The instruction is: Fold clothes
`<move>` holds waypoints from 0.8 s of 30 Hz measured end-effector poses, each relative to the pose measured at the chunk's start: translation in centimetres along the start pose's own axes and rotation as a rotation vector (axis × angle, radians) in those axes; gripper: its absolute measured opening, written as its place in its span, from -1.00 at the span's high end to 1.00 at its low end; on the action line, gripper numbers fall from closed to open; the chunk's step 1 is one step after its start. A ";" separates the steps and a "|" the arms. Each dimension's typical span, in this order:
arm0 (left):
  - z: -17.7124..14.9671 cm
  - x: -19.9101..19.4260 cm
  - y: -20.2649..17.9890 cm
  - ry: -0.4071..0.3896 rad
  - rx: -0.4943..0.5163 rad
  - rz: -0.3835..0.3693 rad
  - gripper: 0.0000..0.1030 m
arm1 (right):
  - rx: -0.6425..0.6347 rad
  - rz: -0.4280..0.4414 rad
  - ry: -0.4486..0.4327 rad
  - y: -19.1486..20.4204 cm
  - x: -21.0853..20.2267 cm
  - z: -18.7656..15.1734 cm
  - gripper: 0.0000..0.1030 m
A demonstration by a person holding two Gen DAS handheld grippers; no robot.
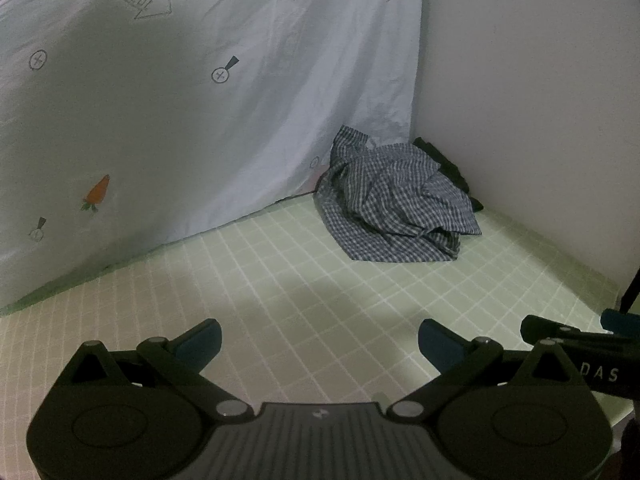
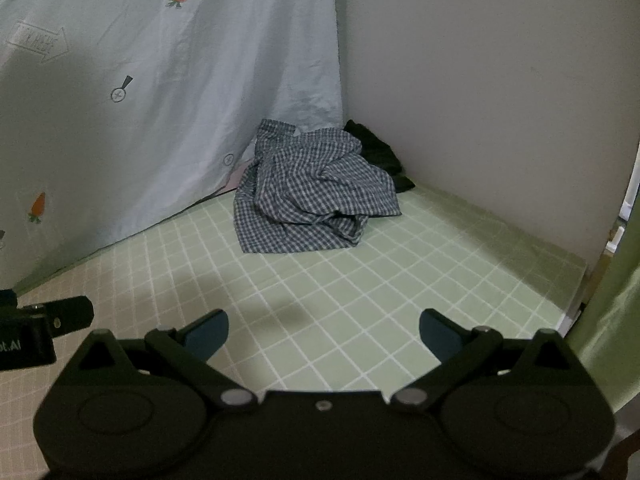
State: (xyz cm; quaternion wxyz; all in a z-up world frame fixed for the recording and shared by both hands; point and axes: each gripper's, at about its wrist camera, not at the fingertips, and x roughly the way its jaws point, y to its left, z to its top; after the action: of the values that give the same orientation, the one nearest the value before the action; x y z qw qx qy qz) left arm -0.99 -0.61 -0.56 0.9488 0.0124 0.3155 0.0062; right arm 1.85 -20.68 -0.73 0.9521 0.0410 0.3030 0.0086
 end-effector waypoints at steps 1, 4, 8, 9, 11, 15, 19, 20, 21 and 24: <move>-0.1 -0.1 0.0 0.001 -0.003 0.001 -1.00 | -0.003 0.001 0.000 0.0 -0.1 -0.1 -1.00; -0.5 -0.1 -0.2 0.007 -0.009 0.005 -1.00 | -0.012 0.006 0.005 -0.1 -0.1 -0.2 -0.99; -0.9 0.0 -0.4 0.028 -0.008 0.002 -1.00 | -0.026 0.014 0.015 -0.1 -0.3 -0.3 -0.99; -0.9 0.0 -0.4 0.036 -0.008 0.004 -1.00 | -0.028 0.014 0.020 0.0 -0.3 -0.3 -0.99; -0.9 0.0 -0.3 0.046 -0.005 0.007 -1.00 | -0.024 0.006 0.034 0.0 -0.3 -0.4 -0.99; -0.9 -0.5 0.1 0.053 0.008 0.007 -1.00 | 0.000 -0.009 0.051 0.1 -0.8 -0.8 -1.00; -1.2 -1.1 0.8 0.058 0.024 -0.006 -1.00 | 0.007 -0.015 0.055 0.8 -1.2 -1.3 -1.00; -1.3 -1.3 1.2 0.059 0.023 -0.010 -1.00 | 0.011 -0.016 0.056 1.1 -1.3 -1.4 -1.00; -1.3 -1.4 1.4 0.058 0.020 -0.014 -1.00 | 0.020 -0.017 0.058 1.3 -1.4 -1.4 -1.00; -1.4 -1.3 2.2 0.065 0.004 -0.035 -1.00 | 0.040 -0.003 0.046 1.9 -2.0 -1.4 -1.00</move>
State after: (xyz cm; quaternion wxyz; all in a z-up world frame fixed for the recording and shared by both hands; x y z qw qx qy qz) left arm -2.86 1.55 -0.81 0.9380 0.0085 0.3463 -0.0105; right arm -0.56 -18.73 -0.56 0.9439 0.0594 0.3249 0.0022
